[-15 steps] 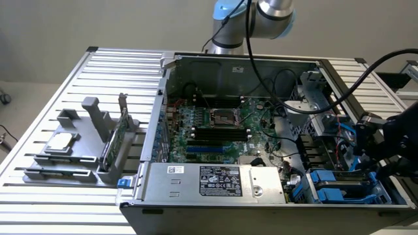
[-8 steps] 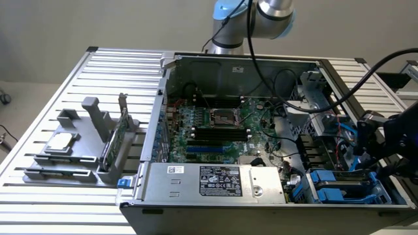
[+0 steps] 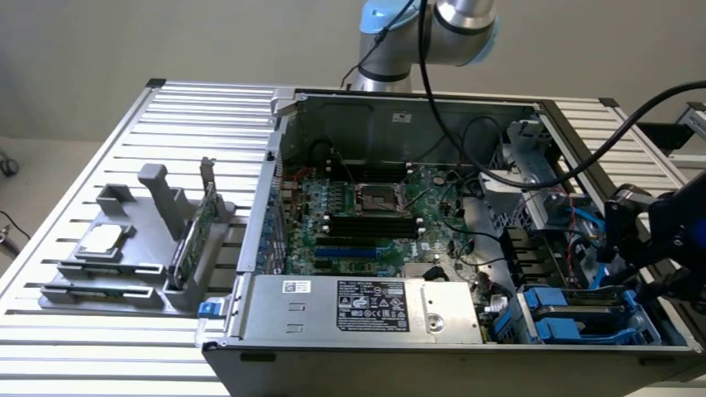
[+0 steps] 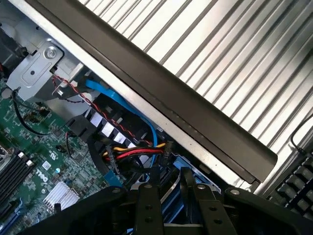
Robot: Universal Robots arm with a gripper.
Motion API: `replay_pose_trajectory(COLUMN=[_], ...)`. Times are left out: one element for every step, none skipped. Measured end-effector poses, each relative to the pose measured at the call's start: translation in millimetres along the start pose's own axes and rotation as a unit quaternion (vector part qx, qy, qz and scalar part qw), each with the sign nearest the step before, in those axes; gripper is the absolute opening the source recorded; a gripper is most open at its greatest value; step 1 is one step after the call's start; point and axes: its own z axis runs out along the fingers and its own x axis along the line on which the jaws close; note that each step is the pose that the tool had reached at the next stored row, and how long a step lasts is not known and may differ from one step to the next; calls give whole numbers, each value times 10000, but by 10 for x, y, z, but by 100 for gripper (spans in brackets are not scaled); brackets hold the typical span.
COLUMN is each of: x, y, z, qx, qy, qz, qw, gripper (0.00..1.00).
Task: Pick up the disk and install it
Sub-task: 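Insert the first disk wire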
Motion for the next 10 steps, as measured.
replay_pose_trajectory(x=[0,1,2,2,3,3,4,4,5,7], y=[-1,-1,-2,-2,-3,-3,-4,-6,-8,-9], z=[0,0,0,0,-1,-1,-2,-1,1,1], qx=[-4,-8,-11,-15,-19,-24,-31,-42,-56,-67], qy=[-1,-1,-2,-3,-2,-1,1,8,18,26], qz=[43,87,129,171,215,252,293,328,364,394], qw=[10000,10000,9999,9999,9998,9997,9996,9995,9993,9992], gripper=[31,31,31,31,31,31,31,31,31,31])
